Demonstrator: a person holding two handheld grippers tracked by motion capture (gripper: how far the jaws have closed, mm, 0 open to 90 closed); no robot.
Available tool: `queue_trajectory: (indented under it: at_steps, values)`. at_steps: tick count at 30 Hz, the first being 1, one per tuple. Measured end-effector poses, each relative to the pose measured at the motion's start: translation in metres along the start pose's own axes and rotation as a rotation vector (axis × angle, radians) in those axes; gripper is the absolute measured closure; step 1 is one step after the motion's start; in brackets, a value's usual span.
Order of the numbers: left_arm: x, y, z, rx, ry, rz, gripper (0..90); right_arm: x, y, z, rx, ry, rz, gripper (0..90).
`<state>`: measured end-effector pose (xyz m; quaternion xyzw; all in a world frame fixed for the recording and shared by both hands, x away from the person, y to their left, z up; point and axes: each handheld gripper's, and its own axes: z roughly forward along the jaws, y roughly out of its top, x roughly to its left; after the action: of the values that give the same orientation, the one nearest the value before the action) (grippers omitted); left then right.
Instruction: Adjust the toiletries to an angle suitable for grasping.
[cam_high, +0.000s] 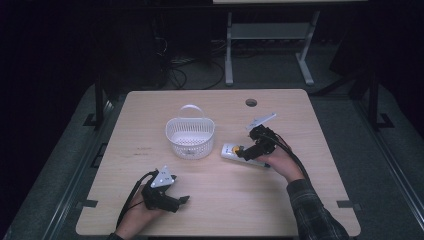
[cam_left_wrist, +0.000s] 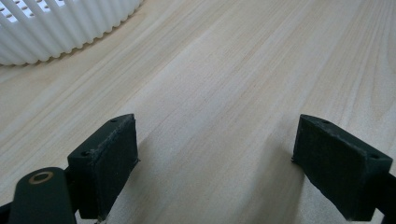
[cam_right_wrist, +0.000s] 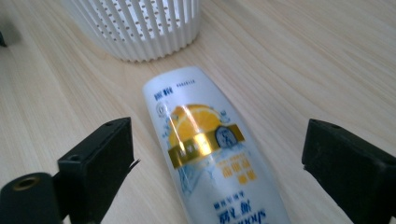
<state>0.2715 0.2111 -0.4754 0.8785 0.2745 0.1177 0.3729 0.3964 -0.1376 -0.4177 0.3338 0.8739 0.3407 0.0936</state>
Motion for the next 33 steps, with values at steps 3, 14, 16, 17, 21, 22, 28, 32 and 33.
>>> queue_trajectory:
  at_steps: [3,14,16,17,21,22,28,32,33]
  values:
    - [0.0,0.0,0.0,0.002,0.001,0.003,12.9,0.001,0.006,0.004,0.009,0.001,-0.007,8.8]
    - [-0.001,0.0,0.0,-0.005,-0.001,-0.003,12.8,0.0,0.019,0.017,-0.031,0.016,0.031,21.3]
    - [-0.001,0.0,0.0,-0.006,-0.001,-0.003,12.8,-0.001,0.019,0.02,-0.034,0.012,0.036,27.4]
    - [-0.001,0.0,0.0,-0.005,-0.001,-0.003,12.8,-0.001,0.019,0.022,-0.04,0.013,0.042,30.6]
    - [-0.001,0.0,0.0,-0.004,-0.001,-0.003,12.8,-0.001,0.021,0.027,-0.05,0.002,0.052,48.6]
    - [-0.001,0.0,0.0,-0.004,-0.001,-0.003,12.8,0.0,0.022,0.029,-0.047,-0.011,0.053,56.1]
    - [-0.001,0.0,0.0,-0.007,-0.001,-0.005,12.8,0.004,0.028,0.037,-0.044,-0.04,0.076,81.6]
    - [-0.002,0.0,0.0,-0.006,-0.003,-0.004,12.8,0.002,0.029,0.046,-0.022,-0.052,0.098,89.5]
    - [-0.002,0.0,0.0,-0.006,-0.003,-0.004,12.8,0.002,0.029,0.048,-0.009,-0.051,0.101,89.5]
